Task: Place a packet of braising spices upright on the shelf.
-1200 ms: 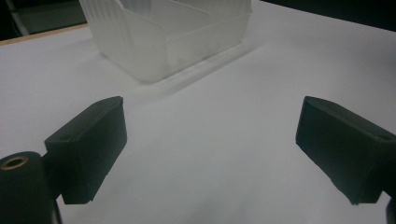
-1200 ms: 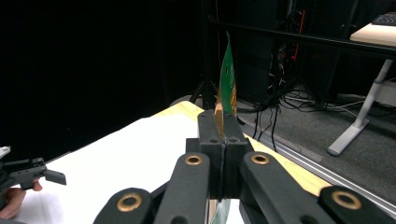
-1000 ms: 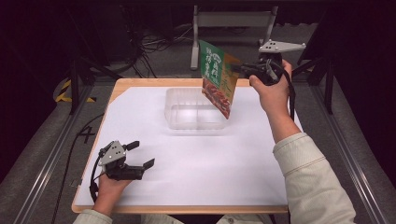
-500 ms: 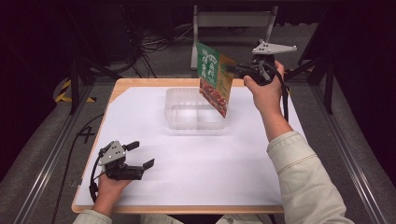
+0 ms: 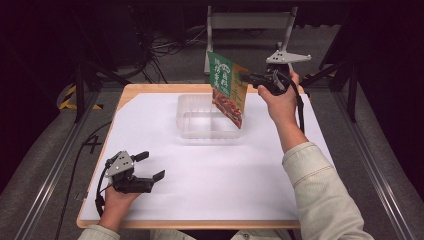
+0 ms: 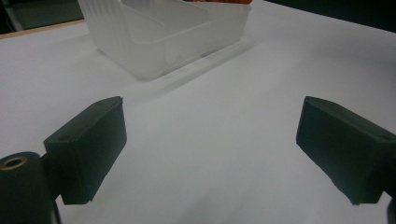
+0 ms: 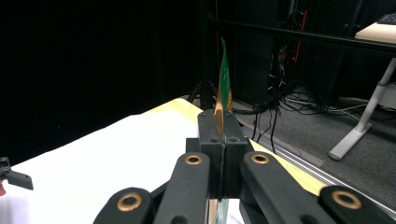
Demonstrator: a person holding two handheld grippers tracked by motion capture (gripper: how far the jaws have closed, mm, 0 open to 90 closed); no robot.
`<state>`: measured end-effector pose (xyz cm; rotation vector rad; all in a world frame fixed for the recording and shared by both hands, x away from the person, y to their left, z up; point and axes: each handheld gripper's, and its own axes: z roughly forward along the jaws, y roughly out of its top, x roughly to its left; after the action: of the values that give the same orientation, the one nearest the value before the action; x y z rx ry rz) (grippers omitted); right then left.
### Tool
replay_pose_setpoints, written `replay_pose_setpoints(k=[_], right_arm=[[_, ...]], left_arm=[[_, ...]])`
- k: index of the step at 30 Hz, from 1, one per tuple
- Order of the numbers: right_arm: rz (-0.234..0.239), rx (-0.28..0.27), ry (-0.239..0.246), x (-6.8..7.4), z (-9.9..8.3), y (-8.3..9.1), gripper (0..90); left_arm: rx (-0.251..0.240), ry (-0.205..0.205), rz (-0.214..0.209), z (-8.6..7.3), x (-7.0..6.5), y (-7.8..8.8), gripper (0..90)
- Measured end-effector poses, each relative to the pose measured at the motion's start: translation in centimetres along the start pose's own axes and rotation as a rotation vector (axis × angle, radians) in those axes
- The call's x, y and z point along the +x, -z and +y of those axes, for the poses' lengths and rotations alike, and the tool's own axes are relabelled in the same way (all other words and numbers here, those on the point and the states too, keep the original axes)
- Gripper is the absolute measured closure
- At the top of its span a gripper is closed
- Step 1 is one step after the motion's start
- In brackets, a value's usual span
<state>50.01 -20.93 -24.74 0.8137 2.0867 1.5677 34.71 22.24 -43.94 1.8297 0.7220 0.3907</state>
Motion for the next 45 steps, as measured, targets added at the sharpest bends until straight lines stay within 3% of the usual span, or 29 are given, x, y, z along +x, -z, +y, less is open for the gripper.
replay_pose_setpoints(k=[17,32,45], right_arm=[[-0.006,0.005,-0.015,-0.6,-1.7,-0.5,90.0],[0.006,0.026,-0.027,-0.2,-3.4,-0.8,90.0],[-0.024,0.061,-0.031,-0.1,-4.3,-0.4,88.8]], left_arm=[[0.0,-0.003,0.003,0.0,0.0,0.1,9.2],[0.005,-0.002,0.001,0.0,0.0,0.0,9.2],[0.004,-0.007,0.001,0.0,0.0,-0.1,9.2]])
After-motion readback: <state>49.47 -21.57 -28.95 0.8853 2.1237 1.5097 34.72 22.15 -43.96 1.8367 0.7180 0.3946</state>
